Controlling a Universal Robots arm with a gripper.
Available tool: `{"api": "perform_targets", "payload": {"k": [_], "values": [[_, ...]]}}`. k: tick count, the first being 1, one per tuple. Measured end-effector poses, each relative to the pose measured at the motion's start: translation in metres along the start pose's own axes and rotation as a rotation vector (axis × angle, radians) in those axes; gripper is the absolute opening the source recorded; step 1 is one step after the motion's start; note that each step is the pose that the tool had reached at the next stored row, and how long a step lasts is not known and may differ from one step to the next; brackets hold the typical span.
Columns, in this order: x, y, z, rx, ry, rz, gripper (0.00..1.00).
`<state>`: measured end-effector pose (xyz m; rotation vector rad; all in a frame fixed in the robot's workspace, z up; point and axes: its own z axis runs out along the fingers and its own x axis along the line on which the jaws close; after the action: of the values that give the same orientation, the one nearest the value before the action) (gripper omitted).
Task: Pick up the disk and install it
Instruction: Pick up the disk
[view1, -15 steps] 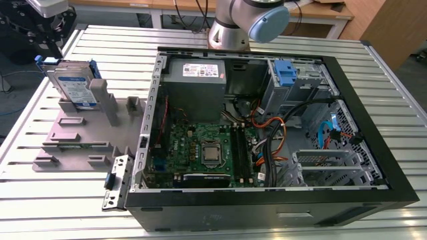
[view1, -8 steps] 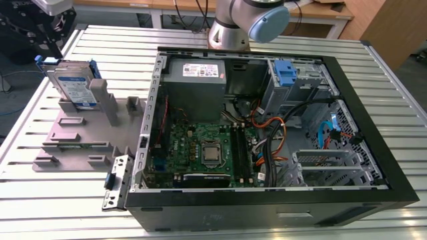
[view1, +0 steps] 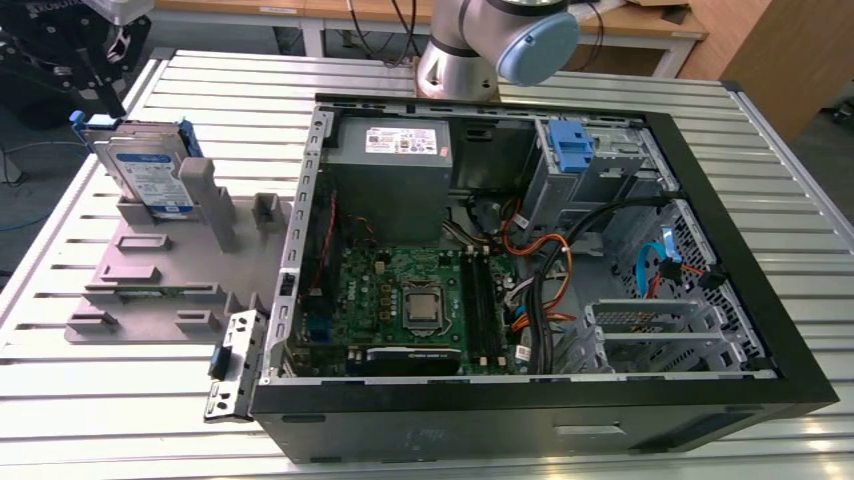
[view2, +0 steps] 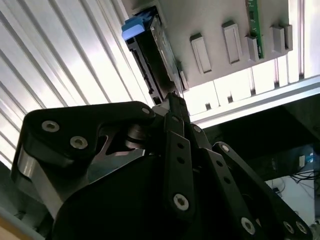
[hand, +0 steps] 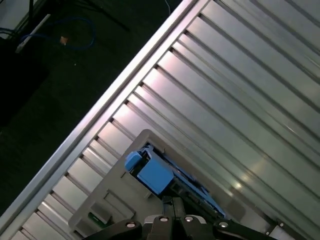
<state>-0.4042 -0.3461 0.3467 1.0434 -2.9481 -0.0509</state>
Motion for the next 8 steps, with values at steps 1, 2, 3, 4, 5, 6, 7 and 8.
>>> {"api": "perform_targets", "payload": {"k": [1, 2, 3, 4, 5, 6, 7, 8], "values": [[0.0, 0.0, 0.0, 0.0001, 0.0006, -0.017, 0.11], [0.0, 0.0, 0.0, 0.0001, 0.0012, -0.034, 0.11], [0.0, 0.0, 0.0, 0.0001, 0.0018, -0.051, 0.11], [0.0, 0.0, 0.0, 0.0002, 0.0024, -0.069, 0.11], [0.0, 0.0, 0.0, 0.0002, 0.003, -0.085, 0.11], [0.0, 0.0, 0.0, 0.0002, 0.0036, -0.102, 0.11], [0.0, 0.0, 0.0, 0.0003, 0.0042, -0.119, 0.11], [0.0, 0.0, 0.0, 0.0003, 0.0048, -0.136, 0.11]]}}
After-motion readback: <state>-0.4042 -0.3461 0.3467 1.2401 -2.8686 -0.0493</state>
